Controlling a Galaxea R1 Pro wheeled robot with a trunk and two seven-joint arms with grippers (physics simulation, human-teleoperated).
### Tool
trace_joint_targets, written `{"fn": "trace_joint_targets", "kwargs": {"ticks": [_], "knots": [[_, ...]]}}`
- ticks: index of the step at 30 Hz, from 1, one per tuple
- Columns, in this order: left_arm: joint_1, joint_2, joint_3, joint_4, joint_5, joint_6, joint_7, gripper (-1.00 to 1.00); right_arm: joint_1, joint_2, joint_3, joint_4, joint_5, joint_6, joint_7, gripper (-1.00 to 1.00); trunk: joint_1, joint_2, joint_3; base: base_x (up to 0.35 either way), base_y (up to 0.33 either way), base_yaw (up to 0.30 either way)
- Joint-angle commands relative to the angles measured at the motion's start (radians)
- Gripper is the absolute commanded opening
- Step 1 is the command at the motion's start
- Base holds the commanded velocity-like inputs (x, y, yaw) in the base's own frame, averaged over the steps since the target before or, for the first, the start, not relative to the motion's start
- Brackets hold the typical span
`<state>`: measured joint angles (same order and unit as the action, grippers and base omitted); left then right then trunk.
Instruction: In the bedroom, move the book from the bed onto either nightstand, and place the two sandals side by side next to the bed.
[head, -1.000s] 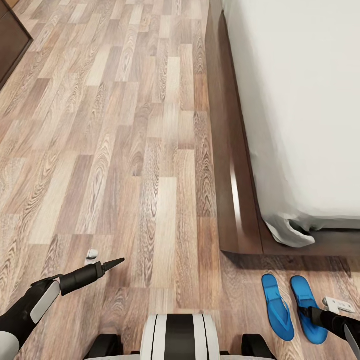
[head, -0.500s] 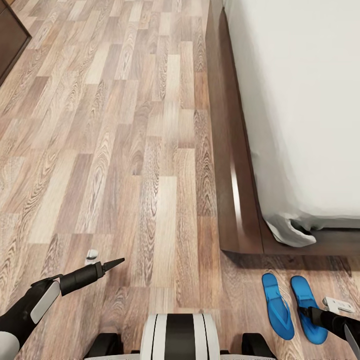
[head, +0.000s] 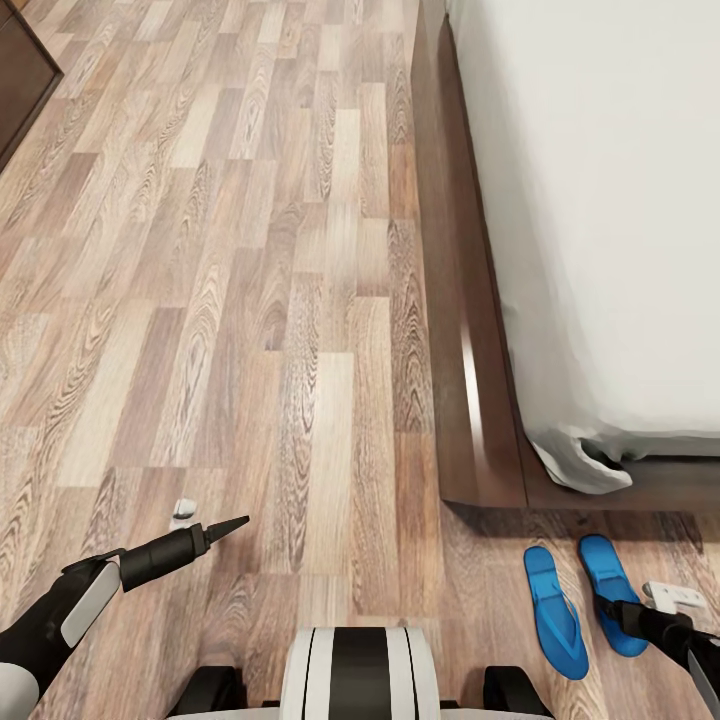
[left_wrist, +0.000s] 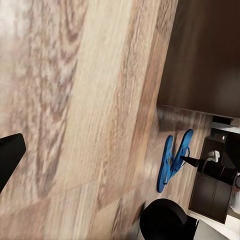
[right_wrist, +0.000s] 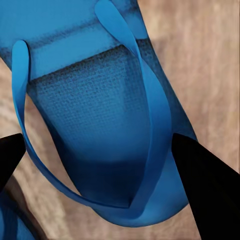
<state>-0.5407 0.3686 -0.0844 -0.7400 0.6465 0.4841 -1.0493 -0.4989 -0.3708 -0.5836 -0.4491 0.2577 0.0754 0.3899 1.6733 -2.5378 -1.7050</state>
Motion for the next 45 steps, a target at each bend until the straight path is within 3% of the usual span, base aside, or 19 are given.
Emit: {"fn": "trace_joint_targets", "kwargs": {"ticks": [1, 45], "knots": [[-0.001, 0.001, -0.005, 0.001, 0.010, 0.009, 0.000, 1.00, -0.001, 0.001, -0.013, -0.005, -0.003, -0.016, 0.008, -1.00, 0.000, 0.000, 0.000, 0.000, 0.000, 0.000], [-0.001, 0.003, -0.003, 0.001, 0.010, 0.010, 0.001, 1.00, -0.001, 0.001, -0.013, -0.005, -0.003, -0.020, 0.010, -1.00, 0.000, 0.000, 0.000, -0.017, 0.000, 0.000]]}}
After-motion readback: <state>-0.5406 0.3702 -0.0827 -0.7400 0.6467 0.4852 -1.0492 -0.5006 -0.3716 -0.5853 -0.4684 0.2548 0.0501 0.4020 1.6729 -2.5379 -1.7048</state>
